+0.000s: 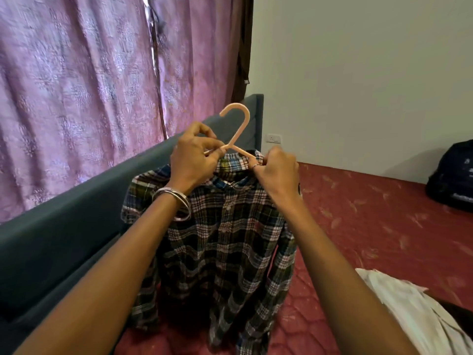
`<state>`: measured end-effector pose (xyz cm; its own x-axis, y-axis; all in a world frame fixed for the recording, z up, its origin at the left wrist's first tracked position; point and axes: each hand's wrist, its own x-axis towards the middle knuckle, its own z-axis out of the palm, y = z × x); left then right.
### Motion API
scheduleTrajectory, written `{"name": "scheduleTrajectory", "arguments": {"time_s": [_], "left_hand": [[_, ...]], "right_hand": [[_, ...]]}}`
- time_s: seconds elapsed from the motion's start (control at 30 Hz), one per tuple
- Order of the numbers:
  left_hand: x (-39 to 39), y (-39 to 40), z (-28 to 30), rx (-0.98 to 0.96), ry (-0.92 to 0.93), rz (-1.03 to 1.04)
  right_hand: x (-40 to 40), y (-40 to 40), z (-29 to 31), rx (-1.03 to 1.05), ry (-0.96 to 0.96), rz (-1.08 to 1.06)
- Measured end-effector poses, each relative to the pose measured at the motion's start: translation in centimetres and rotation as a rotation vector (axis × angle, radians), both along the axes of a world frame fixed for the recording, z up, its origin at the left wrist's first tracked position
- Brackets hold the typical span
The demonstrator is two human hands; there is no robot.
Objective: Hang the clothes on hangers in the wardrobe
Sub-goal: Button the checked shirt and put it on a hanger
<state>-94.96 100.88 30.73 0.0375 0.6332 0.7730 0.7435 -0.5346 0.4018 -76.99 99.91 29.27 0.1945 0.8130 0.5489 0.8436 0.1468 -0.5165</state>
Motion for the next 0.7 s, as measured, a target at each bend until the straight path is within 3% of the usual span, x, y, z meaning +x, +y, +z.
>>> {"name": "scheduleTrajectory", "arguments": {"time_s": [0.1,0.2,0.3,0.4,0.47,0.57,0.63,0.7], "left_hand": [[0.0,-0.4,-0.3,-0.054,0.097,0.017],[-0.9,-0.2,-0.9,-0.058,0.169,0.098],[-1.3,-0.2,-1.0,-0.015,0.031,0.091],[-0.9,-0.1,-0.4,0.018,-0.152,0.047],[-0.7,0.1,-0.5,-0.006,-0.158,0.029],[-0.7,0.3,-1.3,-0.056,-0.118,0.014],[-0.8,0.2,-1.2,-0.077,-0.122,0.008],[-0.6,0.0,-0.7,-0.089,-0.122,0.01]], "right_hand": [[-0.4,0.7,1.2,0.014,-0.026,0.071],[0.1,0.8,2.1,0.187,0.15,0.113],[0.2,-0.3,0.8,0.375,0.224,0.103],[-0.9,-1.4,-3.3,0.415,-0.077,0.139],[-0.8,-1.2,-5.1,0.311,-0.166,0.224],[1.1,-0.5,-3.4,0.126,0.164,0.373],[3.1,-0.2,-1.8,0.208,0.367,0.357],[4.8,0.4,-0.6,0.116,0.296,0.504]]}}
